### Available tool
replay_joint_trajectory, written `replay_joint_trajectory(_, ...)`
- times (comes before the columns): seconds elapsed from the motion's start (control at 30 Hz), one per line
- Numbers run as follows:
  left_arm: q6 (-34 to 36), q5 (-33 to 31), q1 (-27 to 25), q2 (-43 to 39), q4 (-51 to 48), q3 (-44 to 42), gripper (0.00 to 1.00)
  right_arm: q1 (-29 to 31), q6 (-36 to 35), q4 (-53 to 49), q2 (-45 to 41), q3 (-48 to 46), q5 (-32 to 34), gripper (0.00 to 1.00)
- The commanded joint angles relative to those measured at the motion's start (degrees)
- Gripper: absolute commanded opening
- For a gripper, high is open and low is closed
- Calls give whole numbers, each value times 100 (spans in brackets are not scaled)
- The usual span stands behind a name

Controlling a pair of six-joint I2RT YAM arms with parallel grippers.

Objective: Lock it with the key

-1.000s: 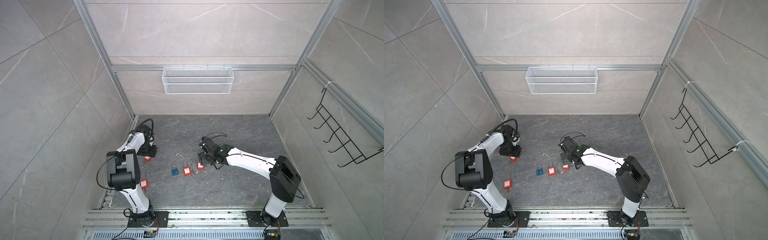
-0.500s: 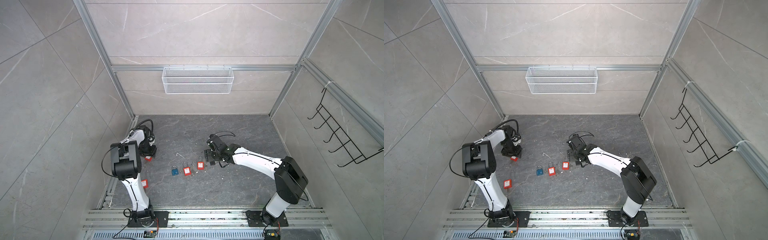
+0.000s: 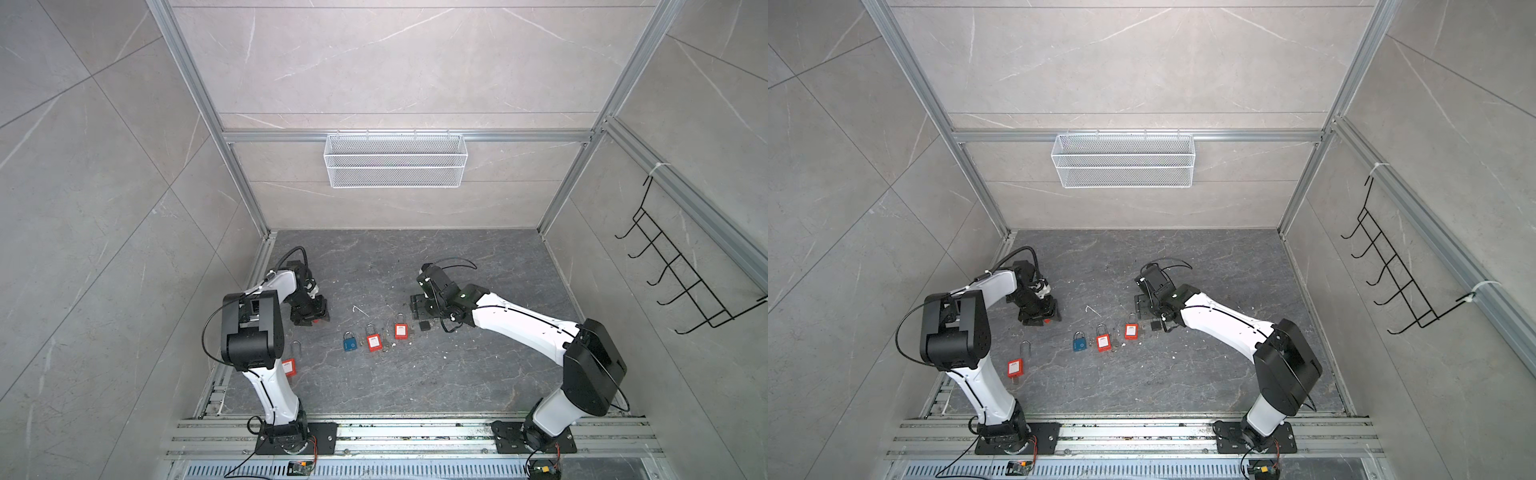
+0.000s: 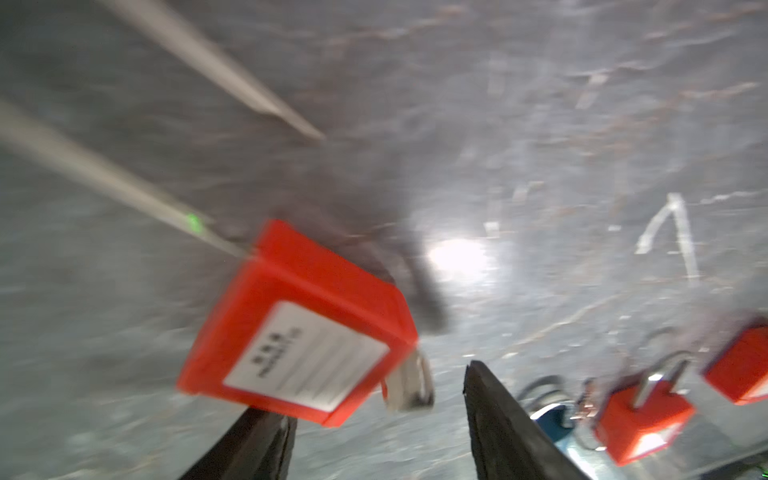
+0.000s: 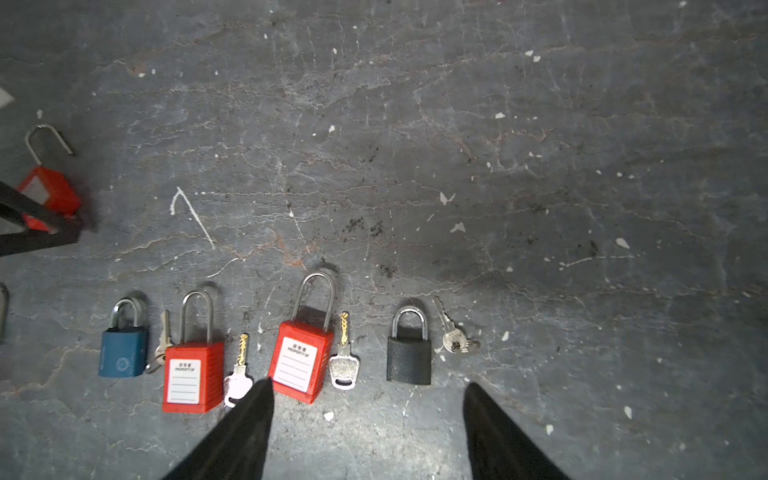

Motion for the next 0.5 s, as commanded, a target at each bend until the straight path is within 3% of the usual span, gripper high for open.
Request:
replay_joint_trajectory(0.0, -758, 471, -362, -209, 645, -129, 65, -64, -40, 440, -285, -119, -569, 70)
replay_joint_trajectory(0.13, -1065, 507, -562, -588, 1144, -400, 66, -136, -134, 836, -206, -101, -1501, 69)
replay_joint_trajectory(0.23, -1205, 364, -559, -1285, 1282, -617, 67, -48, -500, 872, -63, 146, -1679, 72)
replay_joint_trajectory(0.37, -1243, -31, -356, -2239, 1092, -652, 70, 254, -1922, 1253, 235, 388, -1826, 76)
replay_joint_trajectory(0.47, -1564, -70, 215, -2649, 1058, -640, 73, 481, -3134, 1376, 664, 718, -1949, 78)
